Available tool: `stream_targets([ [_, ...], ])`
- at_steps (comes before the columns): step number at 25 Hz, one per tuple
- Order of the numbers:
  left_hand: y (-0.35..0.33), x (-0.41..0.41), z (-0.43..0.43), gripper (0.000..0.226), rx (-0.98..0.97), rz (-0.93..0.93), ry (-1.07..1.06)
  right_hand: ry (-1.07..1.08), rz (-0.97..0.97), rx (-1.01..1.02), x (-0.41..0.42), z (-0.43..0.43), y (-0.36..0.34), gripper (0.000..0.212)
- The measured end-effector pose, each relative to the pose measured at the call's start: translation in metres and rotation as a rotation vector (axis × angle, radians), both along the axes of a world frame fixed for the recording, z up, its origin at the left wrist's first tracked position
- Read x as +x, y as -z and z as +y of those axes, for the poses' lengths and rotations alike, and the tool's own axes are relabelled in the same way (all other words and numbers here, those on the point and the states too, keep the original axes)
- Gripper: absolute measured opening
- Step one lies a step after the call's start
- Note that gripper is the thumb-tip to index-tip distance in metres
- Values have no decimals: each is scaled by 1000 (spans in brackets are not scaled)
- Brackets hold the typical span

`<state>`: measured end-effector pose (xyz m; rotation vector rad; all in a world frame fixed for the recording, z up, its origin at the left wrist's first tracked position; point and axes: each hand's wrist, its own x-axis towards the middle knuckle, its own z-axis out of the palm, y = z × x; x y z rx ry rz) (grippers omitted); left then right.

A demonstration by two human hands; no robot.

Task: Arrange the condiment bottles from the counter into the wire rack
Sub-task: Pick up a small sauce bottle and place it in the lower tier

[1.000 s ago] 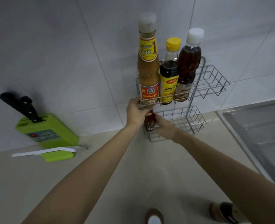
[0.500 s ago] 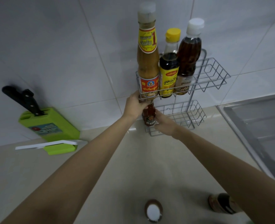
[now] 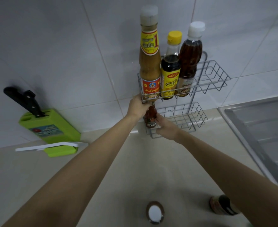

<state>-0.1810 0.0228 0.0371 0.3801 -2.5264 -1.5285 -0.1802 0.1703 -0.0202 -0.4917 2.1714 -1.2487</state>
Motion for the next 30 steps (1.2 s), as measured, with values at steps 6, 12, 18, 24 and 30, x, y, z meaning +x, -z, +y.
stream_targets([
  [6,0,4,-1,33,-14,-14,32,-27,9,104,-1,3,-5,81],
  [12,-1,52,-9,28,-119,-85,34,101,147,143,20,18,-16,67],
  [18,13,133,12,15,-220,-113,304,224,44,-221,104,30,-35,57],
  [24,16,212,28,26,-412,-154,582,199,45,-195,181,65,-7,50],
  [30,15,268,20,40,-391,-342,776,65,-92,-89,244,86,38,49],
])
